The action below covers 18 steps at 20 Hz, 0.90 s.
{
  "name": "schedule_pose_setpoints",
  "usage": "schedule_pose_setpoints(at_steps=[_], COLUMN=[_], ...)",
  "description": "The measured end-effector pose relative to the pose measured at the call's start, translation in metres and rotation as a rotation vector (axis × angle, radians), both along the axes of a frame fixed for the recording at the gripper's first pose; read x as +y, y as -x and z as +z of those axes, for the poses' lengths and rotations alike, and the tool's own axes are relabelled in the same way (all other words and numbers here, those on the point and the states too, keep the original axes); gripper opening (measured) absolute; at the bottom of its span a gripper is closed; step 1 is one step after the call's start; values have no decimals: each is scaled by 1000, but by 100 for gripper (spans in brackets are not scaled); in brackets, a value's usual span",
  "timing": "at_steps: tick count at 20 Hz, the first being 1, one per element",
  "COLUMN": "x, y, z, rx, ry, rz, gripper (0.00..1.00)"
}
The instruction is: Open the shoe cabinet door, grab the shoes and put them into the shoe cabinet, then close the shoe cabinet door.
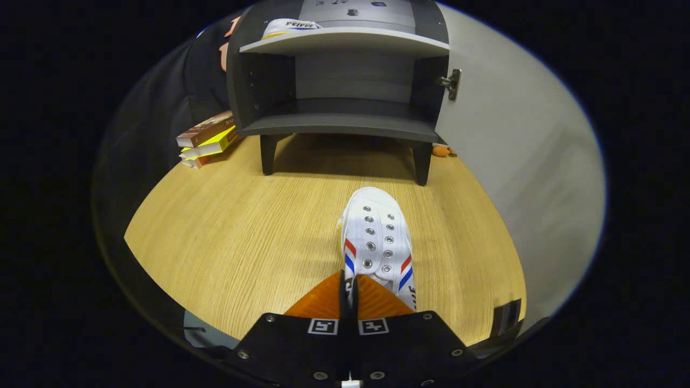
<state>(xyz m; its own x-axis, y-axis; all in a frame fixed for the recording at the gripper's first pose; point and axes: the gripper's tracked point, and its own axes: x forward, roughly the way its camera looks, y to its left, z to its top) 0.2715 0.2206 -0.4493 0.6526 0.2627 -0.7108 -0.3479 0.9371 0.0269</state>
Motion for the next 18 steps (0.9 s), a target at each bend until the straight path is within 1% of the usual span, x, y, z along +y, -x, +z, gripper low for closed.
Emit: schedule_pose_setpoints(at_steps=[4, 7, 10, 12, 18], x=[-4, -7, -8, -13, -21], y=[4, 8, 6, 3, -43], z=[63, 111, 159, 187, 267], rx=[-48, -85, -135, -172, -309], ry=[-34, -27, -66, -61, -39], rz=[-25, -13, -20, -20, -44], gripper=[0, 0, 0, 0, 0])
